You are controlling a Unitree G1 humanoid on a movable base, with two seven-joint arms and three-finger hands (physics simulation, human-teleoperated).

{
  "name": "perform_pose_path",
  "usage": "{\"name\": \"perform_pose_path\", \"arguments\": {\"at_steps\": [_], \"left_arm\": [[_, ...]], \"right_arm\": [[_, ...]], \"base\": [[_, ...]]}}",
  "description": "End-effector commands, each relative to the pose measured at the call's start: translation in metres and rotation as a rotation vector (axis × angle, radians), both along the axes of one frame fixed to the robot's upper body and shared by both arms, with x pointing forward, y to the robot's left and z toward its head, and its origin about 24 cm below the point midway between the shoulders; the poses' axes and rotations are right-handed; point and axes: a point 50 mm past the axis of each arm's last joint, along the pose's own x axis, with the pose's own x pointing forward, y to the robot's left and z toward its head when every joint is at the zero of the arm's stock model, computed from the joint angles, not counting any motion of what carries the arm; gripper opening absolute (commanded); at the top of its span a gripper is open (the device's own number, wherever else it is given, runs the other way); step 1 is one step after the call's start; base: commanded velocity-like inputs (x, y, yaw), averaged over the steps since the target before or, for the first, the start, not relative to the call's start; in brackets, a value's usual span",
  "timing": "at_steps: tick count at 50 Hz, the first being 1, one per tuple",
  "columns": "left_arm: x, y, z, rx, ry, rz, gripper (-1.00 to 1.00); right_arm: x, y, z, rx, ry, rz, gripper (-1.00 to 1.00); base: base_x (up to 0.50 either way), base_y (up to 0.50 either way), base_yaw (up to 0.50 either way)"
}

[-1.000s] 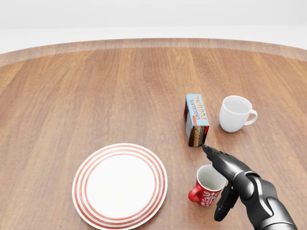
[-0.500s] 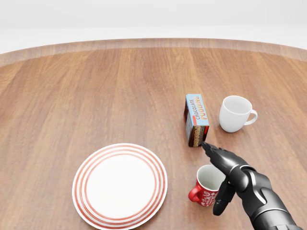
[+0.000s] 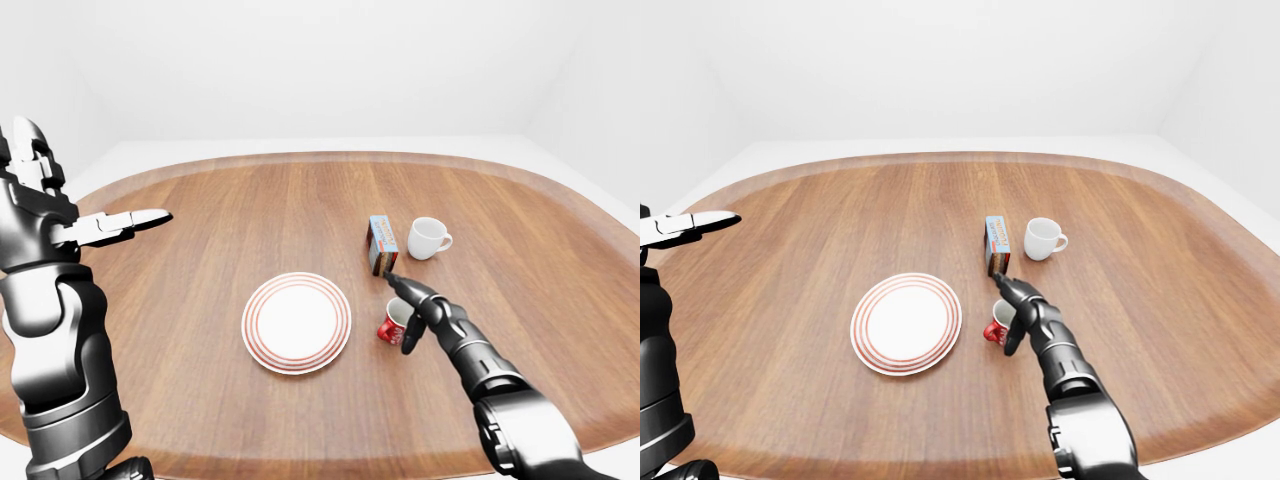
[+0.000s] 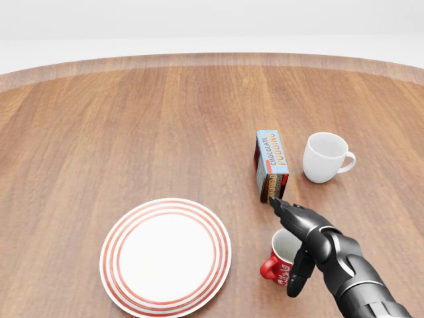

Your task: Pick up the red mug and put it on the plate

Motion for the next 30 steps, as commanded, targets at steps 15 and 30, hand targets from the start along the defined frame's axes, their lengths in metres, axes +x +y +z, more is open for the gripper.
{"name": "perform_pose_path", "arguments": {"at_steps": [15,30], "left_arm": [[0.000,0.000,-0.002,-0.004,0.007,-0.001,1.00],[0.001,0.000,-0.004,-0.005,0.015,-0.001,1.00]], "right_arm": [[-0.013,-0.002,-0.019,-0.015,0.048,-0.020,1.00],[-0.014,-0.004,-0.020,-0.006,0.063,-0.023,-1.00]], "base": [[0.00,0.00,0.00],[0.00,0.00,0.00]]}}
